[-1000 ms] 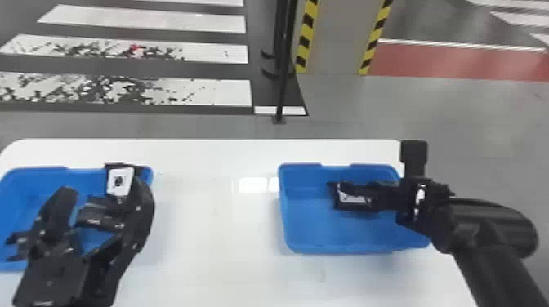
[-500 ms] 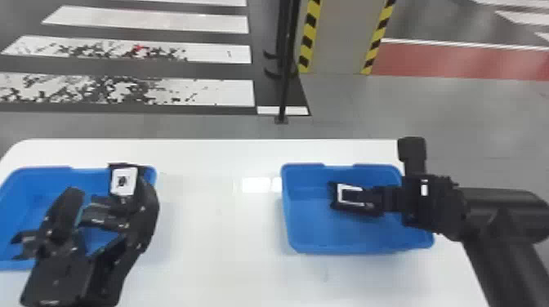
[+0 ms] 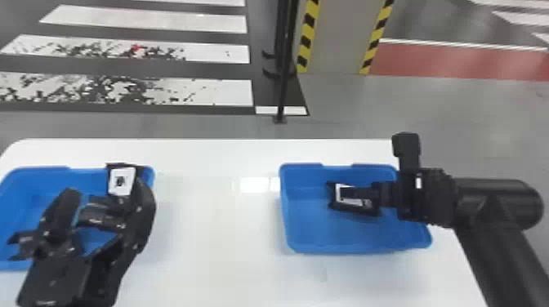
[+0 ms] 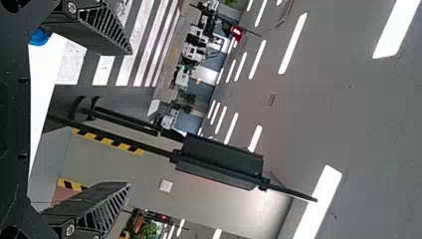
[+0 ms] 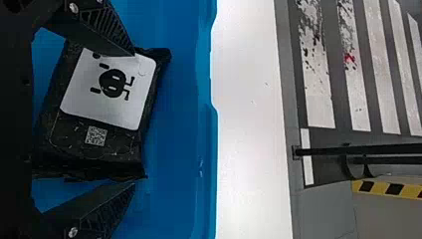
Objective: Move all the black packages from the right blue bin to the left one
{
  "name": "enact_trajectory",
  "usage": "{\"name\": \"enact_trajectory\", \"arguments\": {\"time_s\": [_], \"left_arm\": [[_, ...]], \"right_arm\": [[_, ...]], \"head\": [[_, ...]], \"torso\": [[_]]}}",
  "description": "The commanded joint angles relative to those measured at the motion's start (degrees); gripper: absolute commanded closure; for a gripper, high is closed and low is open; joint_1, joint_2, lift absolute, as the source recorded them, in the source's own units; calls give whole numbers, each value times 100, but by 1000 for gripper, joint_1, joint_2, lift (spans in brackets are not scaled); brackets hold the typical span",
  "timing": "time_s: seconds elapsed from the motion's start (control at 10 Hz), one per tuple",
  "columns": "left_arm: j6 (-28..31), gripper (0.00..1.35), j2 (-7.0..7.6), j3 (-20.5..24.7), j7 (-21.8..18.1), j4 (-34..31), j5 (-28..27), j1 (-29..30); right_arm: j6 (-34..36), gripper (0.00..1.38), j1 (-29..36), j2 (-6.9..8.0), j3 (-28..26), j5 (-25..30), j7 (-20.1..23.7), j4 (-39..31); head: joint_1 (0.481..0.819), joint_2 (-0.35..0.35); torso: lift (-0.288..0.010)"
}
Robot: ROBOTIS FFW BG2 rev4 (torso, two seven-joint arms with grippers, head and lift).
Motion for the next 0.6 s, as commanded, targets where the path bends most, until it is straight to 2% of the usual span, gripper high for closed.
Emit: {"name": "enact_trajectory", "arguments": {"time_s": [0.0,0.1,0.2,0.3,0.4,0.5], "left_arm": [[-4,101,-3,7,-12,2,2,1],[-4,101,-3,18,-12,2,13,1],[-4,101,-12,18,-30,16,13,1],[-4,101,-12,30,-39,16,25,1],[-32,101,-12,30,-48,30,36,1],[-32,101,-12,41,-56,44,36,1]], "right_arm": [[-5,105,-214,-25,175,-43,3,366],[51,188,-327,-43,267,-32,21,549],[107,556,-439,-69,335,82,135,718],[121,986,-467,-78,358,105,153,718],[37,1185,-383,-69,358,128,153,521],[-104,1188,-271,-61,358,71,153,352]], "head": [[695,-118],[695,-114],[695,-112],[695,-111],[695,-113],[695,-112]], "torso": [[-132],[-132],[-132],[-132],[-132],[-132]]}}
